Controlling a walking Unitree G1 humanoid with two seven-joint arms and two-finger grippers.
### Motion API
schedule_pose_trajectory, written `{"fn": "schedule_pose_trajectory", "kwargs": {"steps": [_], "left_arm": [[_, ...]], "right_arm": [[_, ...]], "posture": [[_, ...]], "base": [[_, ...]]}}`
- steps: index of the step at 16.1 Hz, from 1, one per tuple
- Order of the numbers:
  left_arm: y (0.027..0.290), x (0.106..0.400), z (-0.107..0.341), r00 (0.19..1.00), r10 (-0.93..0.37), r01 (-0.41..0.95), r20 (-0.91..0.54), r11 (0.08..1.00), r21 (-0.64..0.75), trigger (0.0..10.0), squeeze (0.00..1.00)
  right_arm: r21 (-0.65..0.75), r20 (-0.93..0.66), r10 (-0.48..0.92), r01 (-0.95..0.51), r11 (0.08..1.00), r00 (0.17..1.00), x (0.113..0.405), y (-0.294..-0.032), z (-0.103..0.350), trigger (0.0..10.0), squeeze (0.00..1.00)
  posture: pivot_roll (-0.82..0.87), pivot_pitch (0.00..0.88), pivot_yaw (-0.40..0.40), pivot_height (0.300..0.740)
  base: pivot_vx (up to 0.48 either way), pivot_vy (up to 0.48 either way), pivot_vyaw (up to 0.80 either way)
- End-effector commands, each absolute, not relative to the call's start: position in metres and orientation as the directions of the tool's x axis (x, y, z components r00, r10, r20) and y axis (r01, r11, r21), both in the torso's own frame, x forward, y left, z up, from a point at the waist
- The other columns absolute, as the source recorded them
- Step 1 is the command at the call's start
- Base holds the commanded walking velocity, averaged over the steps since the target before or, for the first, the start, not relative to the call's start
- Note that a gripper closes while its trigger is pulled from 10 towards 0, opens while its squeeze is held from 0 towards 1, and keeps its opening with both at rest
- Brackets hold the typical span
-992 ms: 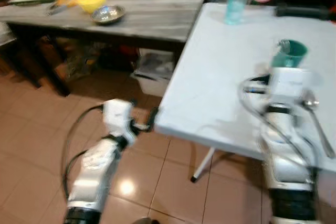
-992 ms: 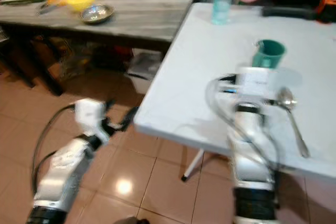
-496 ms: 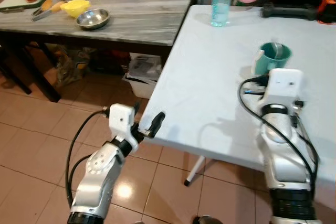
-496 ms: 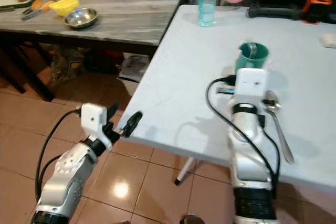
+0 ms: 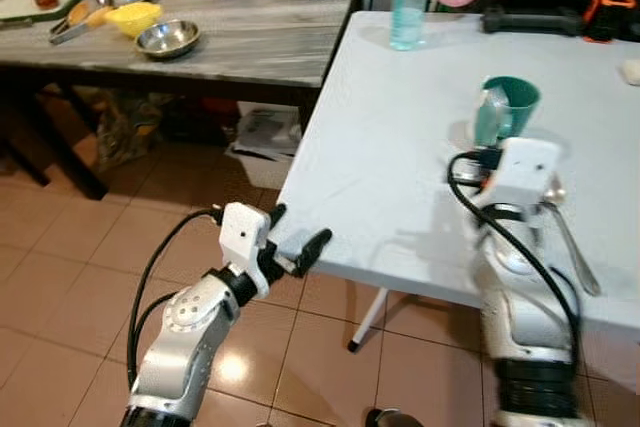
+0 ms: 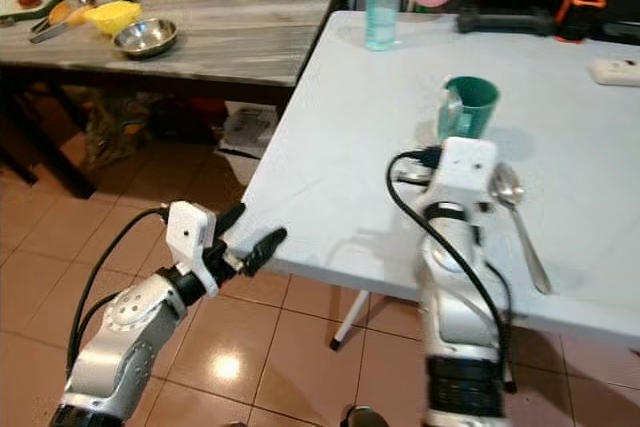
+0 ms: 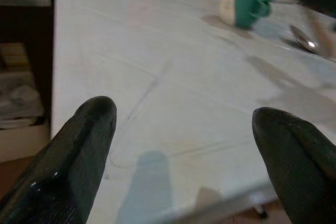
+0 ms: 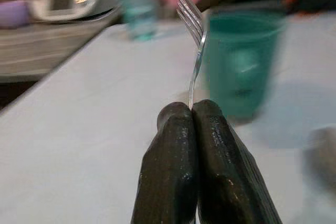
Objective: Setting the table
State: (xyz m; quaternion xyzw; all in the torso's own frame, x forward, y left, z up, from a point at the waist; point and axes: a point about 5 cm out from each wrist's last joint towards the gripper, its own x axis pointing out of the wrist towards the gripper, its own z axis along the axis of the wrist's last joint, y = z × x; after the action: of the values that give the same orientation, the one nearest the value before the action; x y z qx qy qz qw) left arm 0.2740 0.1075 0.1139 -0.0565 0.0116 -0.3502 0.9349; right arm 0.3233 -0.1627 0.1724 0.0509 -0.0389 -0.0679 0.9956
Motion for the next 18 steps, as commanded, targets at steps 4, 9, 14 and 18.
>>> {"fn": "schedule_pose_trajectory", "kwargs": {"steps": [4, 9, 14, 18], "left_arm": [[0.108, 0.263, 0.118, 0.677, -0.736, 0.732, -0.004, 0.673, -0.105, 10.0, 0.00], [0.112, 0.261, 0.119, 0.667, -0.744, 0.740, -0.024, 0.666, -0.095, 10.0, 0.00], [0.109, 0.260, 0.117, 0.657, -0.753, 0.748, -0.036, 0.657, -0.096, 10.0, 0.00], [0.107, 0.262, 0.117, 0.651, -0.758, 0.752, -0.042, 0.652, -0.096, 10.0, 0.00]], "right_arm": [[0.347, -0.031, 0.024, -0.012, 0.938, 0.999, 0.335, -0.132, 0.165, 10.0, 0.00], [0.434, -0.117, 0.167, -0.101, 0.895, 0.979, 0.333, -0.102, 0.151, 10.0, 0.00], [0.356, -0.205, 0.117, -0.038, 0.934, 0.972, 0.331, -0.112, 0.141, 10.0, 1.00], [0.282, -0.261, 0.039, 0.038, 0.959, 0.964, 0.331, -0.127, 0.142, 10.0, 1.00]], "posture": [[-0.02, 0.155, 0.094, 0.740], [-0.01, 0.166, 0.087, 0.740], [-0.02, 0.162, 0.084, 0.740], [-0.03, 0.154, 0.090, 0.740]], "base": [[0.000, 0.000, 0.00], [0.000, 0.000, 0.00], [0.000, 0.000, 0.00], [0.000, 0.000, 0.00]]}}
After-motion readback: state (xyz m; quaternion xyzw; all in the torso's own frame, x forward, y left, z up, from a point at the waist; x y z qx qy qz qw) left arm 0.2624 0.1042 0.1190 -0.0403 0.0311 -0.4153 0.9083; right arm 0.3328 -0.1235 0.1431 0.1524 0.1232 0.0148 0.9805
